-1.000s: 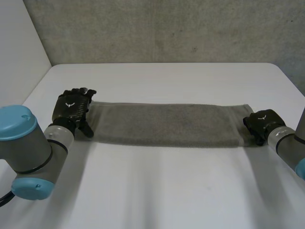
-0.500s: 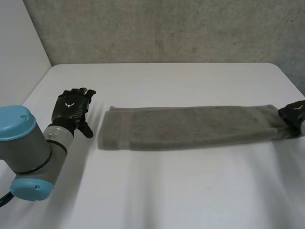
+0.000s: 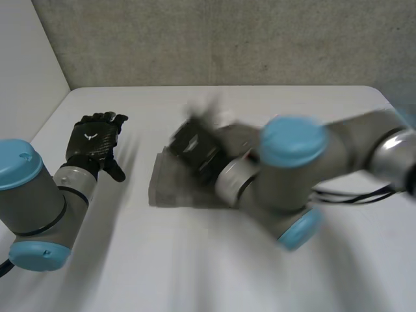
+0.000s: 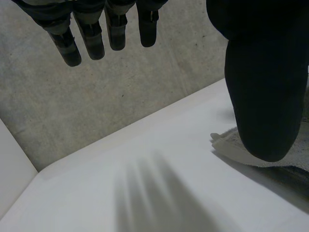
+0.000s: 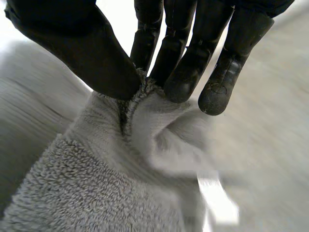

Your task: Fold the towel.

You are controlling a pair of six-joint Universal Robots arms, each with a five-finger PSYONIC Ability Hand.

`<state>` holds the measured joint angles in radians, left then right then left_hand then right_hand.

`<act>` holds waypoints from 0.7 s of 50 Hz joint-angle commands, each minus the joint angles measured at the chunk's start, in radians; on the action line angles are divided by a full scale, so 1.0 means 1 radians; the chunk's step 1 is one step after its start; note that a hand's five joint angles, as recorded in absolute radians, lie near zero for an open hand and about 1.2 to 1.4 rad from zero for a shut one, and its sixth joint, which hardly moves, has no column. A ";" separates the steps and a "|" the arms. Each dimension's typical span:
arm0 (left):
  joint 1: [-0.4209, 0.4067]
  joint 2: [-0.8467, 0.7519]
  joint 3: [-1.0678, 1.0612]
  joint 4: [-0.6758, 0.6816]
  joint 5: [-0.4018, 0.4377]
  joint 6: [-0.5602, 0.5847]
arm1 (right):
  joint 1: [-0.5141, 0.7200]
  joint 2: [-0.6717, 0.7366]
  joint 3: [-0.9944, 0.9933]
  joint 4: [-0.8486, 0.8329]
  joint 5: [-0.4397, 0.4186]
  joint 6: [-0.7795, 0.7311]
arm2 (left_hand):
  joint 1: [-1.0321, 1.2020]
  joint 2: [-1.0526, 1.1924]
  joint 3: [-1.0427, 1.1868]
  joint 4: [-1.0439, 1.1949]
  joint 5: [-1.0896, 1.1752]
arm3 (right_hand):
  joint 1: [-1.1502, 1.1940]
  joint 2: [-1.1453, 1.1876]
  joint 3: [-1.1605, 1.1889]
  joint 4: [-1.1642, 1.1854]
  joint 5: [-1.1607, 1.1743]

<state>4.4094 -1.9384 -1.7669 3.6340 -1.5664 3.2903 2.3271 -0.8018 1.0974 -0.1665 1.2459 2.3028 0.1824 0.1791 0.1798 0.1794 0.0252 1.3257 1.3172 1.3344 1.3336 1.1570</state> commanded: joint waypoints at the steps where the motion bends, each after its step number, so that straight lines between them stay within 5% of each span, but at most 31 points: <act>1: 0.001 -0.001 0.000 0.000 0.000 0.000 | 0.083 0.116 0.010 -0.005 -0.051 -0.066 | 0.022 0.026 0.025 0.025 0.005 | 0.071 0.079 0.062 0.063 0.065; 2: -0.001 -0.001 0.000 0.000 0.002 0.000 | 0.083 0.116 0.010 -0.005 -0.051 -0.066 | 0.022 0.026 0.025 0.025 0.005 | 0.071 0.079 0.062 0.063 0.065; 3: -0.001 -0.001 0.000 0.000 0.002 0.000 | 0.080 0.109 0.010 -0.005 -0.030 -0.063 | 0.022 0.026 0.025 0.025 0.005 | -0.559 -0.551 -0.568 -0.567 -0.565; 4: -0.002 -0.001 0.000 0.000 0.003 0.000 | 0.080 0.108 0.010 -0.005 -0.029 -0.063 | 0.022 0.026 0.025 0.025 0.005 | -0.565 -0.557 -0.574 -0.573 -0.571; 5: -0.002 -0.001 0.000 0.000 0.003 0.000 | 0.077 0.096 0.015 -0.005 0.004 -0.059 | 0.022 0.026 0.025 0.025 0.005 | -1.151 -1.143 -1.160 -1.159 -1.157; 10: -0.011 -0.005 0.007 0.005 0.005 0.000 | 0.057 -0.022 0.071 -0.016 0.090 -0.019 | 0.025 0.028 0.028 0.028 0.008 | -1.151 -1.143 -1.160 -1.159 -1.157; 20: -0.083 -0.022 0.024 0.086 0.005 0.003 | -0.175 -0.295 0.352 -0.051 0.090 0.409 | 0.034 0.037 0.037 0.037 0.017 | -1.151 -1.143 -1.160 -1.159 -1.157; 29: -0.189 -0.134 0.087 0.081 0.000 0.018 | -0.327 -0.293 0.458 -0.045 0.090 0.523 | 0.034 0.037 0.037 0.037 0.017 | -1.151 -1.143 -1.160 -1.159 -1.157; 35: -0.197 -0.191 0.104 0.028 -0.003 0.061 | -0.383 -0.214 0.470 -0.045 0.079 0.523 | 0.034 0.037 0.037 0.037 0.017 | -0.936 -0.927 -0.945 -0.944 -0.942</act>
<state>4.2233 -2.0761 -1.6816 3.7098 -1.5671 3.3174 1.9791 -1.0864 1.5656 -0.2124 1.3322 2.8355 0.1860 0.1841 0.1839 0.1835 0.0253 0.2975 0.2901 0.2910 0.2929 0.1206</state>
